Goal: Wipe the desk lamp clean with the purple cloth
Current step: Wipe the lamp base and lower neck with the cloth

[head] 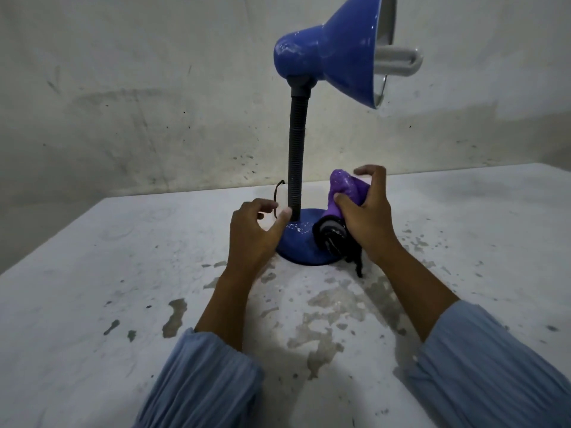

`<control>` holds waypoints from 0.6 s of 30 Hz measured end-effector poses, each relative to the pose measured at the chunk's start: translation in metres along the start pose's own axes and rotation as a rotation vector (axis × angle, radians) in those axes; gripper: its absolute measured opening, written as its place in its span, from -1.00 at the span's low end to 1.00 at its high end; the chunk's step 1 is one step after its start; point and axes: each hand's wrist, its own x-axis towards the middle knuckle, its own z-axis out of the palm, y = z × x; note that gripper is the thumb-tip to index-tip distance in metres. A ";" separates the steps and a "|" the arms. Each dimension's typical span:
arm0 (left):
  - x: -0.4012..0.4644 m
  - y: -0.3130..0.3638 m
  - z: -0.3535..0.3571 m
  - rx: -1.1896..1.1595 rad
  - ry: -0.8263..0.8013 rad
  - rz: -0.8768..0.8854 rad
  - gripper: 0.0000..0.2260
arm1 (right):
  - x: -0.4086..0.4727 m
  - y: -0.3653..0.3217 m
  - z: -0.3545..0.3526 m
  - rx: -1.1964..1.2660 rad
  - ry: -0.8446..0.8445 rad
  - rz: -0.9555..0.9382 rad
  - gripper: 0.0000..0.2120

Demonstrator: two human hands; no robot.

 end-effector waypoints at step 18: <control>0.000 -0.019 0.003 0.157 -0.323 -0.106 0.00 | 0.020 -0.018 0.010 -1.011 -0.239 -0.193 -0.80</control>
